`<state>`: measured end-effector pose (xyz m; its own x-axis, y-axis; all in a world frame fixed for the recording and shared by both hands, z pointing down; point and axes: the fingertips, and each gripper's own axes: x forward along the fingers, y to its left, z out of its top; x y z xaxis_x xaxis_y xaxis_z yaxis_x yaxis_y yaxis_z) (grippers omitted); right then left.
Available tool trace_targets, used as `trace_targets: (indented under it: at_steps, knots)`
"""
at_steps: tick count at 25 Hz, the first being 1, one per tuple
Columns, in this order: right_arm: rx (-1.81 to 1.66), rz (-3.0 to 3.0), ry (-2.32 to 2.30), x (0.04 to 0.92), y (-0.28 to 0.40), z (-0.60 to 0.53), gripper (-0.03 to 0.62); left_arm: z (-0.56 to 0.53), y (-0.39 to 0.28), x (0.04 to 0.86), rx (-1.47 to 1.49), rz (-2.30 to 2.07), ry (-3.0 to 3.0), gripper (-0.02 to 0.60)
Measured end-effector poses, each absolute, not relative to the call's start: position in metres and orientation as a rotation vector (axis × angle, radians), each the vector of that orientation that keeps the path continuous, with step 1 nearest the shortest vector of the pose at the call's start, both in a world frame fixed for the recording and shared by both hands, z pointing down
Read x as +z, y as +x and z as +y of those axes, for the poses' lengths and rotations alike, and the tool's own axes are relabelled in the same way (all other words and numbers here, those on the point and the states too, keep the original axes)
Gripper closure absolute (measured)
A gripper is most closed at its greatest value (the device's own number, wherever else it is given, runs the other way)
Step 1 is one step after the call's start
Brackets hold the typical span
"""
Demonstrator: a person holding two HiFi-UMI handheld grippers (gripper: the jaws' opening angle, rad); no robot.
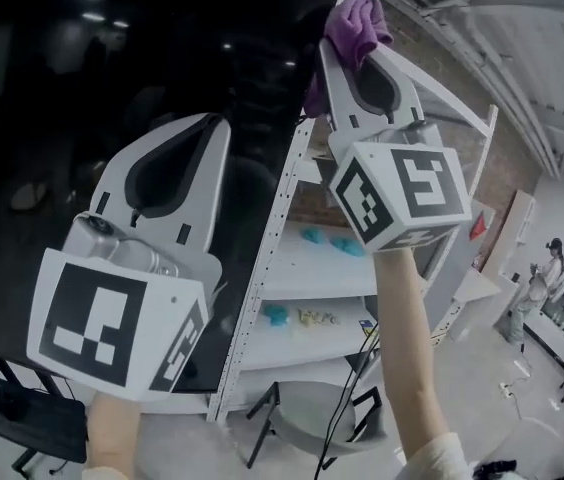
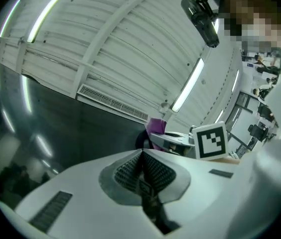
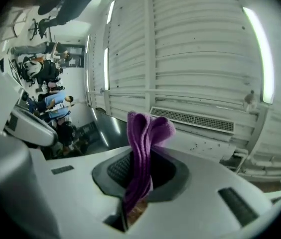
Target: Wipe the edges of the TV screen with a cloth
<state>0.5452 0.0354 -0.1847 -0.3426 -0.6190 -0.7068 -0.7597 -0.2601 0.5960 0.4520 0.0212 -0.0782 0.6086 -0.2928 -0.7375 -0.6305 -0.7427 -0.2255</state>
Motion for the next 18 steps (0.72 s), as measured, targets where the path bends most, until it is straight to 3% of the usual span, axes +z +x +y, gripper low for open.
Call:
trace_targets:
  at_steps: [10, 18]
  knots:
    - [1.632, 1.913, -1.72, -0.053, 0.538, 0.035, 0.54, 0.003, 0.46, -0.006, 0.928, 0.873, -2.438, 0.566]
    - [1.269, 2.005, -1.706, 0.059, 0.544, 0.027, 0.54, -0.011, 0.482, 0.076, 0.805, 0.981, -2.548, 0.566]
